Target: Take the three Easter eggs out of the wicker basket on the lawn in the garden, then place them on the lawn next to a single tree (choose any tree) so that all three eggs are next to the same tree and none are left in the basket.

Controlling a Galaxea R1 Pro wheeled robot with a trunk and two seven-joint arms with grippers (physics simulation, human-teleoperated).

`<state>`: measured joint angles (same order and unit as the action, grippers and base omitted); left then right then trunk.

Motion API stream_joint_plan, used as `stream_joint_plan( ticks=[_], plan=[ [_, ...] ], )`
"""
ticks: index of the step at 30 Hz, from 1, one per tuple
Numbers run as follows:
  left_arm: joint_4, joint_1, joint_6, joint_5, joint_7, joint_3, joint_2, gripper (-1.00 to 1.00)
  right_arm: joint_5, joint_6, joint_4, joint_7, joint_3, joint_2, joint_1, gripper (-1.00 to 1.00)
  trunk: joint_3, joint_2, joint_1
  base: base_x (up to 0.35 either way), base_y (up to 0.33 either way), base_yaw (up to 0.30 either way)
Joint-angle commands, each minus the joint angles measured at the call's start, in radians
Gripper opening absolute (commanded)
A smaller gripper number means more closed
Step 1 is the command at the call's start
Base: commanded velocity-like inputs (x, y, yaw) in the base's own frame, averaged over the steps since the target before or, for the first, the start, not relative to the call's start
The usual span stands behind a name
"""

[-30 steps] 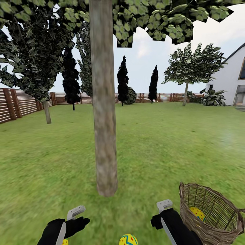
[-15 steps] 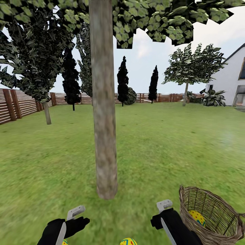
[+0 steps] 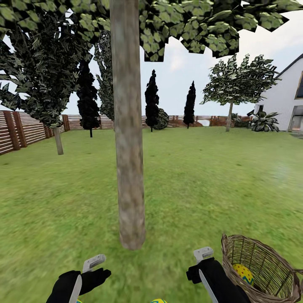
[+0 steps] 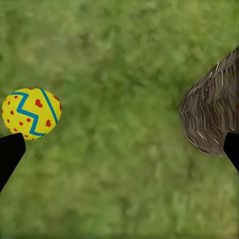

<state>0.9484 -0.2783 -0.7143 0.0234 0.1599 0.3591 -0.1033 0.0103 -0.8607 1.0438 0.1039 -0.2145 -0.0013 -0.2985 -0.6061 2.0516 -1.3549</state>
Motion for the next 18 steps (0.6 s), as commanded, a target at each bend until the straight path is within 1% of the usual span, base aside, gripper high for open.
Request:
stream_joint_plan(
  ticks=[1,6,8,11,18],
  plan=[
    [0.001,-0.001,-0.005,0.003,0.006,0.004,-0.001,1.00,0.000,-0.005,0.001,0.004,-0.002,0.000,-0.001,1.00,0.002,-0.007,0.004,0.000,0.000,0.000],
    [0.001,-0.001,-0.005,0.004,0.006,0.002,-0.005,1.00,0.000,-0.005,0.001,0.004,-0.002,0.000,-0.001,1.00,0.018,-0.042,0.023,0.000,0.000,0.000],
    [0.001,-0.001,-0.005,0.004,0.006,-0.022,-0.007,1.00,0.000,-0.004,0.000,0.005,-0.002,0.000,-0.001,1.00,0.024,-0.056,0.031,0.000,0.000,0.000],
    [0.001,-0.001,-0.005,0.004,0.006,-0.035,-0.007,1.00,0.001,-0.004,-0.001,0.005,-0.002,0.000,-0.001,1.00,0.033,-0.077,0.042,0.000,0.000,0.000],
    [0.001,-0.001,-0.005,0.004,0.006,-0.038,-0.007,1.00,0.000,-0.004,-0.001,0.005,-0.002,0.000,-0.001,1.00,0.055,-0.126,0.069,0.000,0.000,0.000]
  ],
)
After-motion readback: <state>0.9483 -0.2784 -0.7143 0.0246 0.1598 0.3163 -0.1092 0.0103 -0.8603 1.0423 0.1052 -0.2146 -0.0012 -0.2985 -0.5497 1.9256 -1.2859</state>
